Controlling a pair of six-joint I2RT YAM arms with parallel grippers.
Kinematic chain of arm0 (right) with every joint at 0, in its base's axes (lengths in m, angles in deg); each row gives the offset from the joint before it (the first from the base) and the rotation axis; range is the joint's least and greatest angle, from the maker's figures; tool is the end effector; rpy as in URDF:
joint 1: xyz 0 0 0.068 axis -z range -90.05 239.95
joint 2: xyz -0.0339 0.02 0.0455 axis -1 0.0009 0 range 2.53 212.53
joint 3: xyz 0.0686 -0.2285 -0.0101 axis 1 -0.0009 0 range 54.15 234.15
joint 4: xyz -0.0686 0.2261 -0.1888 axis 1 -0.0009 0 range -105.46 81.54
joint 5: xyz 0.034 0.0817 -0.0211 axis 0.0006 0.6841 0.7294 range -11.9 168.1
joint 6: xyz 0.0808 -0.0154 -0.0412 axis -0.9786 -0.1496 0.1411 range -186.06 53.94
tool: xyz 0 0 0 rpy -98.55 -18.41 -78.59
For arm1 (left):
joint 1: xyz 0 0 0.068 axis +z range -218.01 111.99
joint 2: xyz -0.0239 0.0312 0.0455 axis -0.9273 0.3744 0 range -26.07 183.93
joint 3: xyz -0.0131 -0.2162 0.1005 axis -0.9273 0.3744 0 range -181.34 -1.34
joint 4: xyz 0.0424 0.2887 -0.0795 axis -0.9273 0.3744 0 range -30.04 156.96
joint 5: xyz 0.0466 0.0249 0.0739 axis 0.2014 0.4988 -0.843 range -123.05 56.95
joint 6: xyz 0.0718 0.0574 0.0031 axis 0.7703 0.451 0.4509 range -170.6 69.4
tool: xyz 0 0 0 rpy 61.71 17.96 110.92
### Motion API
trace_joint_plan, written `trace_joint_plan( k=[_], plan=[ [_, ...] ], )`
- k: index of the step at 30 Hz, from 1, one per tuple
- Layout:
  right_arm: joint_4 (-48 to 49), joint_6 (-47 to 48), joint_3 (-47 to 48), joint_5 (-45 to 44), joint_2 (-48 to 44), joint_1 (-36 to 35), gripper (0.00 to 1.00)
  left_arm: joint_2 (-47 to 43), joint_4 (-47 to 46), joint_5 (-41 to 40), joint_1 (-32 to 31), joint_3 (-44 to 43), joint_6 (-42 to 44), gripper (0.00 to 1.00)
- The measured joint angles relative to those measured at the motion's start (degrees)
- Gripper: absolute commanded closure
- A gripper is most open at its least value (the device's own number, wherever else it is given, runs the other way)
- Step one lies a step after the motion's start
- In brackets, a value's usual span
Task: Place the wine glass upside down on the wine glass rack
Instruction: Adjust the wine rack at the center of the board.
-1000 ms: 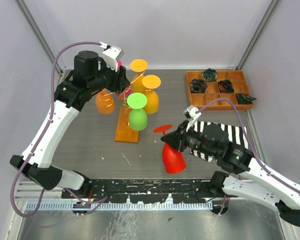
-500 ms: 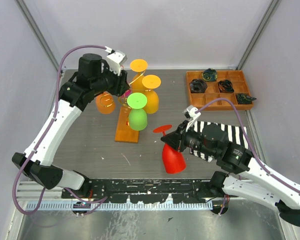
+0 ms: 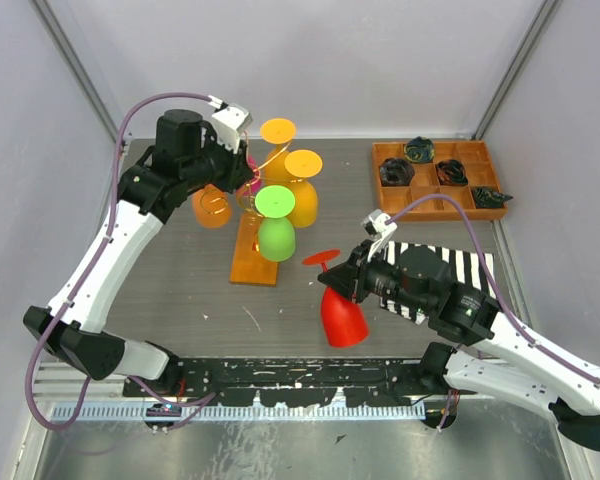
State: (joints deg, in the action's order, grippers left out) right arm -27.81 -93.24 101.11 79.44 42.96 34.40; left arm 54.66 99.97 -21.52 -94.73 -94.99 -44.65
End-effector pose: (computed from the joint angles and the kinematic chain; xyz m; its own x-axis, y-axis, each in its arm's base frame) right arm 0.1559 0.2305 0.3194 -0.4942 0.0869 -0.8650 -0.6875 0.5699 0.4500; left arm 0.3397 -0.1896 0.3916 -0.3425 0.2861 -0.8949 0.6385 0.7696 0.0016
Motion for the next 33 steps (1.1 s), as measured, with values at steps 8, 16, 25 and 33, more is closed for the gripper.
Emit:
trace_joint_plan(
  k=[8,16,25,33],
  plan=[
    [0.0,0.5,0.0,-2.7,0.0,0.0,0.99,0.0,0.0,-0.2,0.0,0.0,-0.9,1.0],
    [0.1,0.9,0.0,-4.2,0.0,0.0,0.99,-0.2,1.5,-2.8,-0.1,-0.7,-4.1,1.0],
    [0.3,0.9,-0.5,-5.5,-1.7,0.0,0.99,-1.6,4.2,-10.3,-1.6,-1.0,-9.6,1.0],
    [0.5,0.5,-2.5,-5.8,-3.6,0.0,0.99,-1.9,5.2,-19.1,-4.4,-1.0,-15.5,1.0]
  ],
)
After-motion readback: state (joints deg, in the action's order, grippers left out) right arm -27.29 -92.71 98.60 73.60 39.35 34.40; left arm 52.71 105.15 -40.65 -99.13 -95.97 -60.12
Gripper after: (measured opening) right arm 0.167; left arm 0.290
